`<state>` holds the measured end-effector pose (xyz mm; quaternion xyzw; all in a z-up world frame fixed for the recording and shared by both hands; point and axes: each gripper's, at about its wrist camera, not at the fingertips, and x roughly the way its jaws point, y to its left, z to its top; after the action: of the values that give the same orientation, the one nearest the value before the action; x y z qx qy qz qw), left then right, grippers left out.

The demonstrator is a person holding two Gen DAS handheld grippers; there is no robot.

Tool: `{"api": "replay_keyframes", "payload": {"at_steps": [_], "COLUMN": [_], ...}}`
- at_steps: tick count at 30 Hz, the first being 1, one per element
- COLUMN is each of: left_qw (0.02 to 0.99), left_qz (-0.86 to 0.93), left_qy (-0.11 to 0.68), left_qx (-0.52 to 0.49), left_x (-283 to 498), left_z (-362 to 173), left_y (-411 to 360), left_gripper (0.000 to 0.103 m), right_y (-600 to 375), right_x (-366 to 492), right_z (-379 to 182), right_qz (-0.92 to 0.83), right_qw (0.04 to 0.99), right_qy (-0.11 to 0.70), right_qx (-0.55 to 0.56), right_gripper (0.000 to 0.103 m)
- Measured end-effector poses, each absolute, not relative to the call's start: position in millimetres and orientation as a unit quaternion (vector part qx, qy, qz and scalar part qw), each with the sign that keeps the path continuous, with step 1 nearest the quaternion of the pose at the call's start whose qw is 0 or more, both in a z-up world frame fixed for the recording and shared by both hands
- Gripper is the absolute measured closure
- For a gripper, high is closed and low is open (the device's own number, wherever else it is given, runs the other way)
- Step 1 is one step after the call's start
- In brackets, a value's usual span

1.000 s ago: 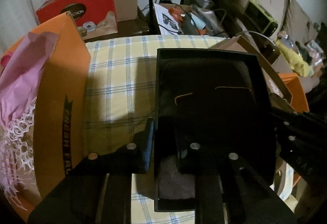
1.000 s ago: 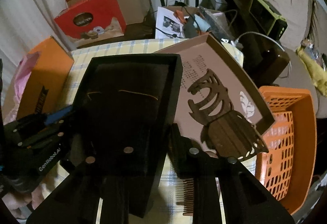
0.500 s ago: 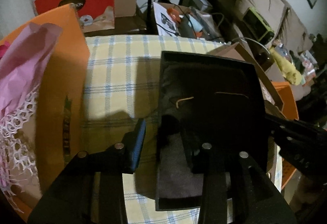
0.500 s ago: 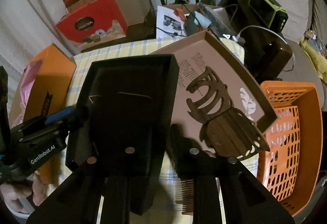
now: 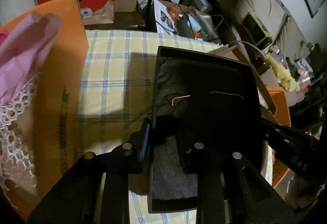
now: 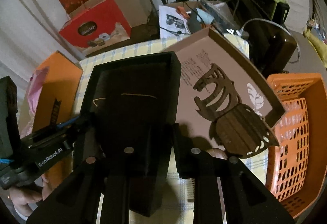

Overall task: Organize objects
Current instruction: 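Lift the black tray with both grippers toward the cardboard box, then lower the black tray into the orange cardboard box and open both grippers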

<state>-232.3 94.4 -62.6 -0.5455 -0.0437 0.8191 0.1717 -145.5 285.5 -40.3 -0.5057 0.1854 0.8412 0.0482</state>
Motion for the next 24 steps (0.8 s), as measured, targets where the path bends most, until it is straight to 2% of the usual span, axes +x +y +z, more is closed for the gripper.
{"api": "replay_keyframes", "payload": {"at_steps": [8,16,24], "left_qw": [0.176,0.161,0.109], "left_qz": [0.841,0.869,0.884], "left_qy": [-0.046,-0.068,-0.083], "left_qx": [-0.51,-0.462,-0.447], "left_x": [-218.2,-197.5,-185.3], "left_z": [-6.8,54.1,68.3], "left_y": [79.2,22.0,-55.7], "left_gripper": [0.081,0.082,0.082], "right_y": [270.2,223.4,146.7], "right_x": [-136.1,-136.4,-159.1], "right_z": [4.3,56.3,68.3], "right_qz": [0.859,0.88,0.883], "right_qw": [0.046,0.012,-0.046], "right_qy": [0.168,0.149,0.132], "right_qx": [-0.482,-0.451,-0.448], "right_gripper": [0.082,0.082,0.082]}}
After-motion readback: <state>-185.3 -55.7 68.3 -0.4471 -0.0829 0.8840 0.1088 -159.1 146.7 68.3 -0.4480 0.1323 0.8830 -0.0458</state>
